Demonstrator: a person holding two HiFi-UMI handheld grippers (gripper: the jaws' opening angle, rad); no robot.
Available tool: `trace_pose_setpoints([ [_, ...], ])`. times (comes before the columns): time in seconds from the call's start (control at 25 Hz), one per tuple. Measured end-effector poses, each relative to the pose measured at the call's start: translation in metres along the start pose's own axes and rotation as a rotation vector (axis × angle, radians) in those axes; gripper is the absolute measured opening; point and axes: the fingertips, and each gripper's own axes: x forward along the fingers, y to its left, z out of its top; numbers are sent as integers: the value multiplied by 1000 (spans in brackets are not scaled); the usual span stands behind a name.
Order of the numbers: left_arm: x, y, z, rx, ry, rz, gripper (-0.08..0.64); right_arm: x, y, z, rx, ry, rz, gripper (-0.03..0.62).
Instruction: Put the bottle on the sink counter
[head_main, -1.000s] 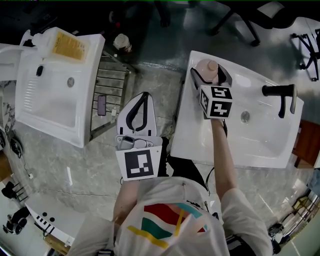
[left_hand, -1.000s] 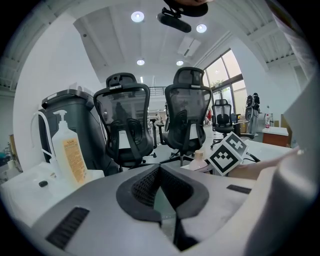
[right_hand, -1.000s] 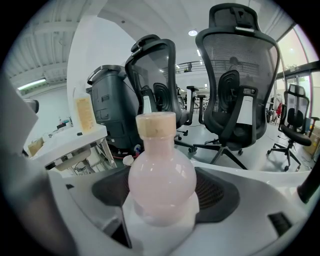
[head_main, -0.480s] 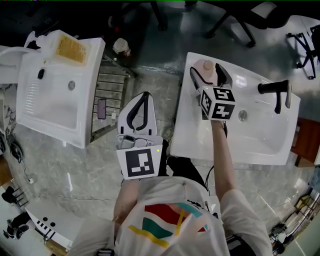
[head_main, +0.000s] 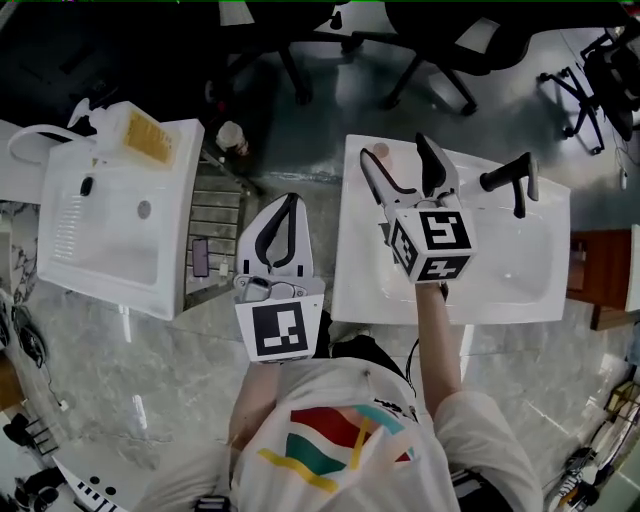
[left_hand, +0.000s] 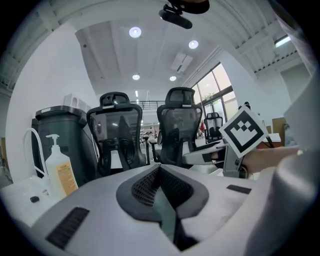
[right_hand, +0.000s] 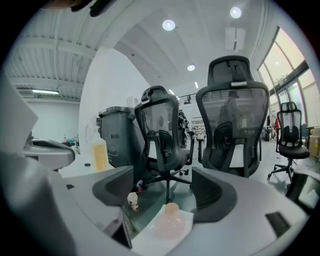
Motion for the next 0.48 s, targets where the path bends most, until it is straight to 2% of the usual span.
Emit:
trace_pose_setpoints([
  [0.2, -9, -14, 32, 9, -70, -37, 17, -47, 11, 49, -23, -130, -25, 359],
  [0.28, -13, -19, 43, 10, -95, -50, 17, -68, 12, 66, -29, -188, -47, 275],
  [0.4, -22, -26, 59, 0, -130, -66, 17, -97, 15, 86, -48, -249, -72, 218],
  [0.48, -28, -30, 70, -3, -154, -75, 17, -116, 17, 95, -75, -283, -91, 147],
])
